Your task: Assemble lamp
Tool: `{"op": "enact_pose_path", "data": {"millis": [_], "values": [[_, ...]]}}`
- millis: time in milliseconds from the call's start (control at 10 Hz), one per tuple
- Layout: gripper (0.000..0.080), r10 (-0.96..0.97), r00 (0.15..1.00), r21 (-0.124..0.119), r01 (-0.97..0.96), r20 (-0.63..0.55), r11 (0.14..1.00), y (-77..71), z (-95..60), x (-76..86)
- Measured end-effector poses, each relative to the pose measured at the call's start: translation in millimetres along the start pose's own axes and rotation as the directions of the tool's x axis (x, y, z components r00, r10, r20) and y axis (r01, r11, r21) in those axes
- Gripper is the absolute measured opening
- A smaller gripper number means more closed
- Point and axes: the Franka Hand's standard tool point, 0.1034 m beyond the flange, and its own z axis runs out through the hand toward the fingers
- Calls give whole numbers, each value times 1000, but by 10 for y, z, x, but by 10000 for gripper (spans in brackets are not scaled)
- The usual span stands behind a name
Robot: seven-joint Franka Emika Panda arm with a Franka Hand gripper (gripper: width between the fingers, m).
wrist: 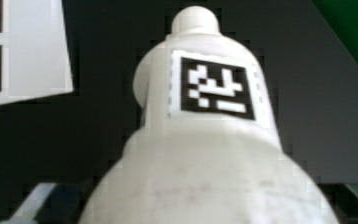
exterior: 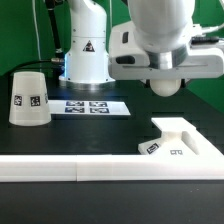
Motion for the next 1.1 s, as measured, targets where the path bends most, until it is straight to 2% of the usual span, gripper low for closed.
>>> {"op": "enact_pose_path", "data": {"millis": [200,400,500,600,700,800,900,1000,1100], "values": [[576,-1,999,-1,1,-42,1000,-28,76,43],[576,-4,985,14,6,-173,1000,-71,5,148],[576,-40,971,0,41,-238,999,-39,-23,162],[576,-98,939,-37,90,-330,995,20,-133,203],[576,-132,904,-70,113,-406,991,33,-279,201],[576,-168,865,-91,142,-472,986,33,-423,206],[576,-214,829,-122,176,-517,977,29,-563,214],[576,-231,763,-139,185,-604,973,-9,-681,254],[576,-232,720,-144,183,-654,973,7,-642,259]]}}
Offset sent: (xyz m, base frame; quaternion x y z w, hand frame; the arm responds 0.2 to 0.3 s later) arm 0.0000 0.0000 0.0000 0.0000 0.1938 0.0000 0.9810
